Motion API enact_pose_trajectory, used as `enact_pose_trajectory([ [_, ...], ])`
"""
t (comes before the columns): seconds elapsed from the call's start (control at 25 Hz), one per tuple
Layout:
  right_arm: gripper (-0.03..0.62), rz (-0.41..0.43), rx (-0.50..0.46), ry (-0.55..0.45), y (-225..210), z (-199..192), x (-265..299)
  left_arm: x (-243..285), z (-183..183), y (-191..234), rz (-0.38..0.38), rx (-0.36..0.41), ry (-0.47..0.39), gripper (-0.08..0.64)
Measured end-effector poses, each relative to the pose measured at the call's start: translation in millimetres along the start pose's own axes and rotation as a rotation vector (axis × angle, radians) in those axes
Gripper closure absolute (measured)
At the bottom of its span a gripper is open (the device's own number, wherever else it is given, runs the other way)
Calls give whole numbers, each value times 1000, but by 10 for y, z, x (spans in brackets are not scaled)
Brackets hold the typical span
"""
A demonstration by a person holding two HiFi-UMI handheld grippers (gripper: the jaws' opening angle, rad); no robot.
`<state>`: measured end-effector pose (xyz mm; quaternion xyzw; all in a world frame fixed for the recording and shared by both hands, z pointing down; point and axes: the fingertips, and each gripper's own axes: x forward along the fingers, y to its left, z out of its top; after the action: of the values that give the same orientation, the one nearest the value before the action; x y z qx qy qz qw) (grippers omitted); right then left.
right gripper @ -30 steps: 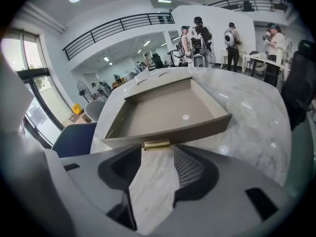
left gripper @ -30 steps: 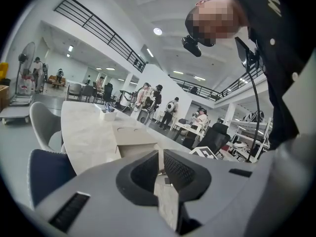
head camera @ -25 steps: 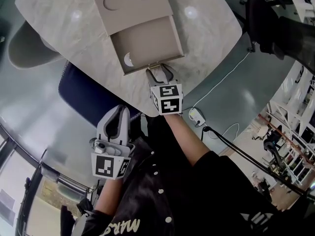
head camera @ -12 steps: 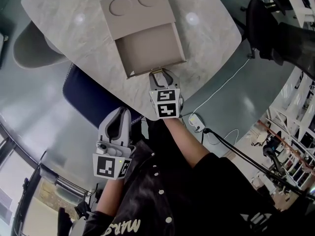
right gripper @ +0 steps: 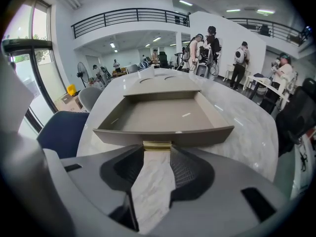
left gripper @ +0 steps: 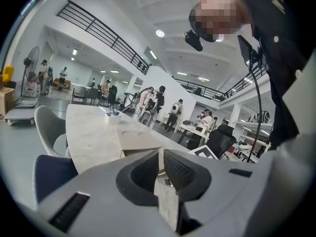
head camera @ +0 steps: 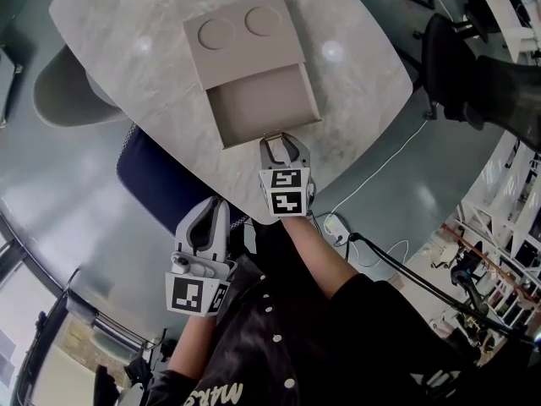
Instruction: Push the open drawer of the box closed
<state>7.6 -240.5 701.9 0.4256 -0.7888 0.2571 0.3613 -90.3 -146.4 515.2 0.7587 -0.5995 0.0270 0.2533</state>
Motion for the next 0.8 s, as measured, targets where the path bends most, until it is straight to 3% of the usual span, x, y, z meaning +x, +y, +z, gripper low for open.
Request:
enact_pose_trajectory([
  [0.8, 430, 5, -21, -20, -86, 591, 542, 177, 15, 185, 35, -28, -1, 519],
])
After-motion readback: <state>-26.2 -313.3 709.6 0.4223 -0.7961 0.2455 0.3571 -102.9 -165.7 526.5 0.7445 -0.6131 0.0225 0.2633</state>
